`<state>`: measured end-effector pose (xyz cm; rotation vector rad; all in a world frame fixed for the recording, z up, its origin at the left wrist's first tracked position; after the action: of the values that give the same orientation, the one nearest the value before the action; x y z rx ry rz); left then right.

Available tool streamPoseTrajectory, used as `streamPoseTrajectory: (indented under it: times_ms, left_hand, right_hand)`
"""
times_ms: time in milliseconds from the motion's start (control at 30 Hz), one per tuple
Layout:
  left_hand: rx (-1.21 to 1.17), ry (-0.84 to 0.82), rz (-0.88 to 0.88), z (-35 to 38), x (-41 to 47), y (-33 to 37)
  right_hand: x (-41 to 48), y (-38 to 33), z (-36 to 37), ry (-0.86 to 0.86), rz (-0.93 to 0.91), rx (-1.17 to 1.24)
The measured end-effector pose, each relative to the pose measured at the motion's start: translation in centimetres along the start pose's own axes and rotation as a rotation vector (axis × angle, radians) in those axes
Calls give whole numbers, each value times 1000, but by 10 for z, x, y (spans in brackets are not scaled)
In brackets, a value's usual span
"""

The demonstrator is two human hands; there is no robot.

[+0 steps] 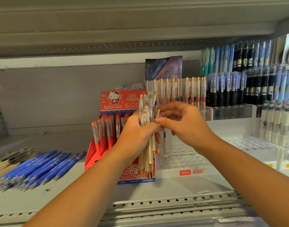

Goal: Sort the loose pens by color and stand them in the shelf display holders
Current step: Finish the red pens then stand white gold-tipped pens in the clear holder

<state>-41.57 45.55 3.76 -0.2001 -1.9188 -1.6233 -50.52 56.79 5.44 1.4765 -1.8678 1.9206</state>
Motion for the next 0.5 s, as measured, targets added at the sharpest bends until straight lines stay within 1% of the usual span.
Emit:
streamPoseTrajectory:
  times_ms: [300, 400, 500]
  left_hand:
    - [-128, 47, -68, -1, 2, -3]
    - [-146, 77, -111, -2, 3, -5]
    - [-114, 56, -134, -2, 2, -6]
  right_hand:
    - [1, 4, -8, 28, 40, 219]
    - [2, 6, -12, 102, 94, 368]
    - [6, 6, -23, 245, 148, 528]
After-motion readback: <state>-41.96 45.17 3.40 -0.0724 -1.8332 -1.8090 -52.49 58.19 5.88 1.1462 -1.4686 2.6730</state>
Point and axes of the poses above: each hand's wrist, its own x-axis towards the middle knuckle, its own z-axis out of the palm, y = z × x, the point moved 3 cm from there along x, towards the middle knuckle, and after that the axes turned 1 degree about -x, right-handed, at the moved point
